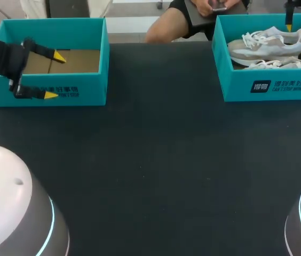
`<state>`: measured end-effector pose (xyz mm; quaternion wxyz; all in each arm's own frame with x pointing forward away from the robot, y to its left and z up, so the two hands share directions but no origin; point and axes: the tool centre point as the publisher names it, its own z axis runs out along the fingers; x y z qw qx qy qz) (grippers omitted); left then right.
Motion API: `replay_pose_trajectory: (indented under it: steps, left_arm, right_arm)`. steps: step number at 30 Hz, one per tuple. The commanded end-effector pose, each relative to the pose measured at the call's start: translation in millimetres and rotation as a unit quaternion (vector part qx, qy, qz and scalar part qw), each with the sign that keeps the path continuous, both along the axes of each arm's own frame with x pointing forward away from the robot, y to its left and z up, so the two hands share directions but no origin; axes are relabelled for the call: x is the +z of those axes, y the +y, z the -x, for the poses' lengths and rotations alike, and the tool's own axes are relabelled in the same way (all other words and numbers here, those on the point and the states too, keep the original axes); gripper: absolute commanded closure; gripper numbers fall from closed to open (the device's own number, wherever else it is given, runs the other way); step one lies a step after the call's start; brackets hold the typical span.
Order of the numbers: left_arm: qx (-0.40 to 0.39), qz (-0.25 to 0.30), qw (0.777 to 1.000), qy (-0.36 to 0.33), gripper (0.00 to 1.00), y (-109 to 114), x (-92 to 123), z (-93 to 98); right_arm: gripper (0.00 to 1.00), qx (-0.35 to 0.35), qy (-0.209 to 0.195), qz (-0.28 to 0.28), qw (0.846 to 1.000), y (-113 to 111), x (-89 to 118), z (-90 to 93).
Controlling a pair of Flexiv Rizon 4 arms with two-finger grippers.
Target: Take the shoe out of the shoebox, open the shoe tongue, remove and reinsert the insole, then place the shoe into the shoebox
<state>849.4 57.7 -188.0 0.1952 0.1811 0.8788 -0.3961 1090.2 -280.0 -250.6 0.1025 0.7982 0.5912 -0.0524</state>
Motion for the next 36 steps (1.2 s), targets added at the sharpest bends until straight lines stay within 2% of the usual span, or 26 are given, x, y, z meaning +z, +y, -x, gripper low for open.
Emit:
replay_pose_trajectory:
  steps: [1, 2, 4, 5, 9, 15, 21, 23, 29, 36]
  left_arm:
    - [0.168, -0.078, 0.970, 0.158, 0.00, -17.4, 29.3, -11.6]
    - [0.197, -0.076, 0.965, 0.156, 0.00, -19.0, 32.5, -14.7]
    - [0.251, -0.089, 0.944, 0.196, 0.00, -24.0, 36.9, -21.3]
    - [0.278, -0.078, 0.934, 0.209, 0.00, -24.0, 39.0, -23.2]
    - [0.386, -0.071, 0.880, 0.267, 0.00, -24.5, 47.8, -41.0]
    - [0.546, -0.025, 0.769, 0.331, 0.00, -11.6, 48.5, -71.8]
    - [0.665, 0.031, 0.668, 0.333, 0.00, 6.0, 39.4, -85.1]
    - [0.685, 0.043, 0.656, 0.314, 0.00, 10.2, 37.4, -86.2]
    - [0.685, 0.043, 0.656, 0.314, 0.00, 10.2, 37.4, -86.2]
    - [0.685, 0.043, 0.656, 0.314, 0.00, 10.2, 37.4, -86.2]
  right_arm:
    - [0.00, -0.002, 0.010, -0.013, 1.000, 1.9, 1.4, 8.2]
    - [0.00, -0.003, 0.013, -0.022, 1.000, 2.4, 0.8, 10.5]
    - [0.00, -0.005, 0.022, -0.038, 0.999, 2.4, -0.3, 15.1]
    - [0.00, -0.006, 0.028, -0.040, 0.999, 3.4, -0.5, 17.2]
    - [0.00, -0.004, 0.031, -0.045, 0.999, 8.4, 2.0, 26.5]
    - [0.00, -0.007, 0.021, -0.050, 0.998, 14.5, 10.7, 45.8]
    - [0.00, -0.030, 0.005, -0.069, 0.997, 17.0, 19.3, 72.0]
    - [0.00, -0.039, 0.000, -0.070, 0.997, 18.6, 22.1, 80.8]
    - [0.00, -0.032, 0.000, -0.072, 0.997, 27.8, 24.2, 99.4]
    - [0.00, -0.011, 0.024, -0.056, 0.998, 36.2, 20.1, 112.2]
